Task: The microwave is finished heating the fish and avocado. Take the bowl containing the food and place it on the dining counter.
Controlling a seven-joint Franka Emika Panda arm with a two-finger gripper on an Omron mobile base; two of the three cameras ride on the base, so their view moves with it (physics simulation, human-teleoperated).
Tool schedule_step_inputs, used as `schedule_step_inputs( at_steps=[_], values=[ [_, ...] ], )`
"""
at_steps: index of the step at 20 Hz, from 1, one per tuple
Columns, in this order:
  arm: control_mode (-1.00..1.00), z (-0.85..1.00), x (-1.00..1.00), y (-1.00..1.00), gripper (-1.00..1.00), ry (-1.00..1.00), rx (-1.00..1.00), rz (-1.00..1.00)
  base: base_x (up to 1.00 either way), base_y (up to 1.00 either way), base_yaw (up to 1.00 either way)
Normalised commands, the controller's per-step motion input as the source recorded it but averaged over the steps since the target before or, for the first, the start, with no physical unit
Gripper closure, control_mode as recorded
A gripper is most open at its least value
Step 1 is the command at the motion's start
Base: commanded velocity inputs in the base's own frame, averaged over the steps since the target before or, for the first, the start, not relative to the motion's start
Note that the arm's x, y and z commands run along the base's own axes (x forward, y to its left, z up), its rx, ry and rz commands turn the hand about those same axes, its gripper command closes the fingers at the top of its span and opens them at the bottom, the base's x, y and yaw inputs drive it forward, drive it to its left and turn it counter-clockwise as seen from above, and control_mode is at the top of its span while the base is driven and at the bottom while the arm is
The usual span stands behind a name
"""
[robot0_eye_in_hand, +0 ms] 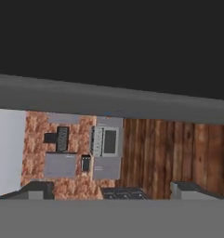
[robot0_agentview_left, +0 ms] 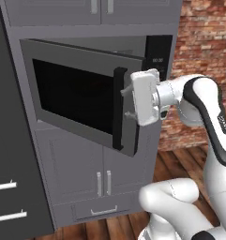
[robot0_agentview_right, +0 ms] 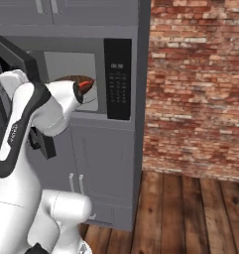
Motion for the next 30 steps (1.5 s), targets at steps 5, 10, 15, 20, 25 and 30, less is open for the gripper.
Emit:
schedule_step_inputs(
  at_steps=[5,10,15,20,25,30],
  values=[
    [-1.00,0.00,0.10,-1.00,-1.00,-0.01,0.35,0.00,0.00,0.00,0.00],
    [-1.00,-0.02,0.19,-0.96,-1.00,0.00,0.19,0.00,0.00,0.00,0.00],
    [-1.00,0.00,0.14,-0.07,-1.00,0.00,-0.01,0.00,0.00,0.00,0.00],
    [-1.00,0.00,0.69,-0.34,-1.00,0.00,0.00,-0.01,0.00,0.00,0.00],
    [-1.00,0.00,1.00,0.03,-1.00,0.00,-0.06,-0.09,0.00,0.00,0.00],
    [-1.00,-0.09,0.67,0.51,-1.00,0.04,-0.13,-0.05,0.00,0.00,0.00]
  ],
)
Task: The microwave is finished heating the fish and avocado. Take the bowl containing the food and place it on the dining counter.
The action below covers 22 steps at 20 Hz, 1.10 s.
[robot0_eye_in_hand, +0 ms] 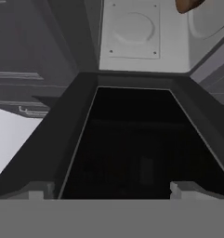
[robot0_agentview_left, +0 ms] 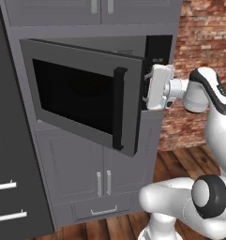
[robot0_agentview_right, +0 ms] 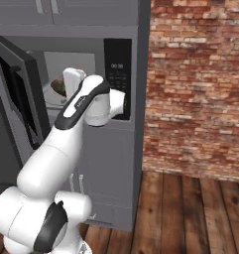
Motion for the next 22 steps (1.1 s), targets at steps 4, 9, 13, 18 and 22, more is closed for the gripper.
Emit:
schedule_step_inputs(
  at_steps=[4,9,13,18,22],
  values=[
    [-1.00,-0.07,0.21,0.89,-1.00,0.10,-0.14,0.00,0.00,0.00,0.00],
    [-1.00,-0.05,-0.15,1.00,-1.00,0.07,-0.13,0.03,0.00,0.00,0.00],
    [-1.00,0.00,-0.68,1.00,-1.00,0.00,-0.12,0.14,0.00,0.00,0.00],
    [-1.00,0.00,-0.95,1.00,-1.00,-0.03,-0.08,0.25,0.00,0.00,0.00],
    [-1.00,-0.02,-0.72,1.00,-1.00,-0.08,-0.06,0.22,0.00,0.00,0.00]
  ],
)
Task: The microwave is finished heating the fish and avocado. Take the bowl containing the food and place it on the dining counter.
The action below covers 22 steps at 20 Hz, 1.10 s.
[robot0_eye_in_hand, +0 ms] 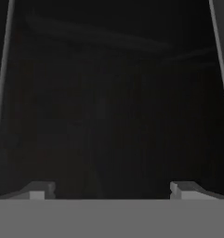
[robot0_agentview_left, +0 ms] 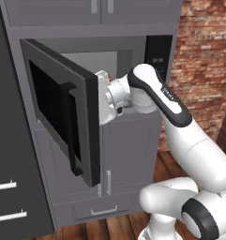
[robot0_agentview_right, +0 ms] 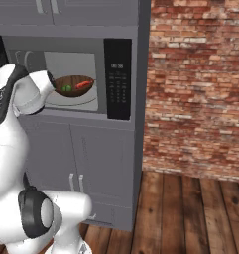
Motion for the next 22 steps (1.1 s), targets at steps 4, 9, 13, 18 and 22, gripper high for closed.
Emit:
schedule_step_inputs(
  at_steps=[4,9,13,18,22],
  values=[
    [-1.00,-0.09,0.07,1.00,-1.00,-0.10,-0.14,-0.04,0.00,0.00,0.00],
    [-1.00,-0.03,0.05,0.46,-1.00,0.00,-0.09,-0.04,0.00,0.00,0.00],
    [-1.00,0.17,0.00,-0.95,-1.00,-0.01,0.02,-0.17,0.00,0.00,0.00],
    [-1.00,0.11,0.00,-1.00,-1.00,-0.01,-0.05,-0.34,0.00,0.00,0.00],
    [-1.00,0.00,0.00,-1.00,-1.00,0.00,-0.14,-0.43,0.00,0.00,0.00]
  ],
)
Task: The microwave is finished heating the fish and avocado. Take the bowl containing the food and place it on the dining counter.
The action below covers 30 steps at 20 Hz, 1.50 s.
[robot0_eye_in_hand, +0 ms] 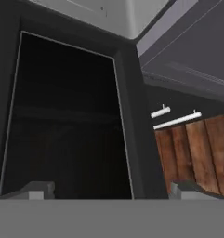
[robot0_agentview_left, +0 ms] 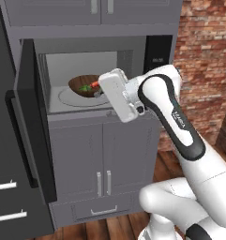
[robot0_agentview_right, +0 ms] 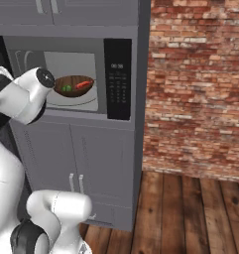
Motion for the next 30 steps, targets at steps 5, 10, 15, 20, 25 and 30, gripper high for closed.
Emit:
schedule_step_inputs(
  at_steps=[5,10,15,20,25,30],
  values=[
    [-1.00,0.00,0.06,-1.00,-1.00,0.01,-0.13,-0.46,0.00,0.00,0.00],
    [-1.00,0.00,0.23,-1.00,-1.00,0.11,-0.08,-0.46,0.00,0.00,0.00],
    [-1.00,0.00,0.57,-0.71,-1.00,0.05,-0.01,-0.20,0.00,0.00,0.00],
    [-1.00,-0.06,0.51,0.06,-1.00,0.03,0.00,-0.01,0.00,0.00,0.00],
    [-1.00,-0.01,0.98,0.03,-1.00,0.03,0.00,0.07,0.00,0.00,0.00],
    [-1.00,-0.02,0.75,0.15,-1.00,0.13,-0.04,0.13,0.00,0.00,0.00]
  ],
)
